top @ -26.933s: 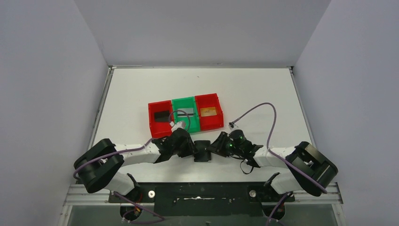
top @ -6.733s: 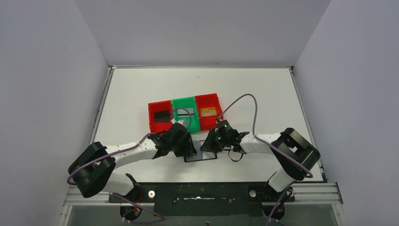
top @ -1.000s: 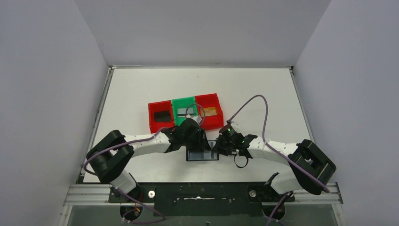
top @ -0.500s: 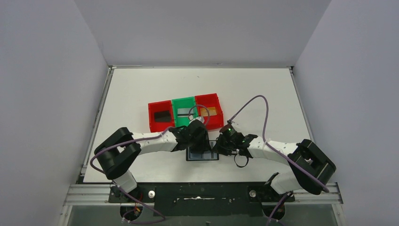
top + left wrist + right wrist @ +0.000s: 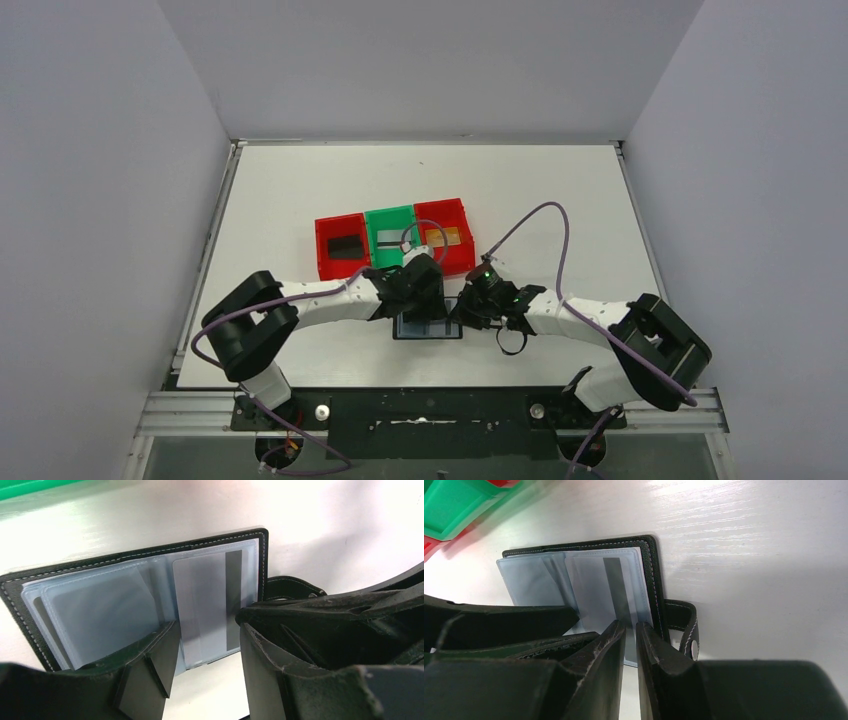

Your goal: Take the credit cards out of the card holder

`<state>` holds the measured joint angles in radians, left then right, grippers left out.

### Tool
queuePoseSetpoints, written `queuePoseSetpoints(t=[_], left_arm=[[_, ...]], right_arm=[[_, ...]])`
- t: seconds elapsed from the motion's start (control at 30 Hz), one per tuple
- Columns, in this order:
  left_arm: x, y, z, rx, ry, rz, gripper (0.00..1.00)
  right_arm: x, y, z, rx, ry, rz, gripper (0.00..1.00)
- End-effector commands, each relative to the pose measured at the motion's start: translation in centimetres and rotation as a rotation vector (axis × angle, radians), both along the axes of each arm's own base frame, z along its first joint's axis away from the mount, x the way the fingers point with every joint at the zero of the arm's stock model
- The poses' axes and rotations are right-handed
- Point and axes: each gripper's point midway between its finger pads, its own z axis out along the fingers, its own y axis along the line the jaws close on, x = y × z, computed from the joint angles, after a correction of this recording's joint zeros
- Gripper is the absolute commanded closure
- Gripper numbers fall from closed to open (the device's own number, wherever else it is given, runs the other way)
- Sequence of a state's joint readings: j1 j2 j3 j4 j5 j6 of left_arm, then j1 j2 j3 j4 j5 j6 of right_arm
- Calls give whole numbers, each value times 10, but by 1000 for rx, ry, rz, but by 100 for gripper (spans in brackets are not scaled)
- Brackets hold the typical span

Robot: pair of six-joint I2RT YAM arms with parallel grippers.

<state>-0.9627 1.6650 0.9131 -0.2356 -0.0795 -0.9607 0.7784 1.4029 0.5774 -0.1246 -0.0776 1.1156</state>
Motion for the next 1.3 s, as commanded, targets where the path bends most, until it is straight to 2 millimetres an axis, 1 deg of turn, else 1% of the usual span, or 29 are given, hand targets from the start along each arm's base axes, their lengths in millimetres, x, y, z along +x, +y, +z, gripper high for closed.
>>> queuePoseSetpoints(t=[0.0,0.4,0.53,0.7,0.77,0.87,1.0,1.07,1.17,1.2,1.27], left_arm=[[10,10,6,79,-60,14,52],[-4,16,-31,191,19,-19,54],[-8,20,-38,228,33,-16,55],[-6,9,-31,163,16,-21,59],[-5,4,-26,123,6,-12,62],[-4,-2,-17,50,-3,3,63],[-1,-11,-7,-95,0,25,70],[0,-11,-1,-172,4,44,71],[3,-7,10,-287,2,75,73],[0,-3,9,-325,10,79,73],[1,-1,18,-414,5,90,74]], right_arm=[[-7,-16,-18,-68,36,-14,82],[-7,-15,-21,-62,45,-21,82],[-7,-15,-21,-53,47,-23,82],[-7,-6,-19,15,47,-4,83],[-8,-5,-21,22,54,-6,85],[-9,-9,-24,10,63,-12,89],[-10,-10,-27,5,72,-5,94],[-10,-8,-27,17,71,0,94],[-11,-12,-30,0,83,-8,94],[-11,-13,-32,-6,87,-12,94],[-12,-15,-35,-14,98,-14,94]])
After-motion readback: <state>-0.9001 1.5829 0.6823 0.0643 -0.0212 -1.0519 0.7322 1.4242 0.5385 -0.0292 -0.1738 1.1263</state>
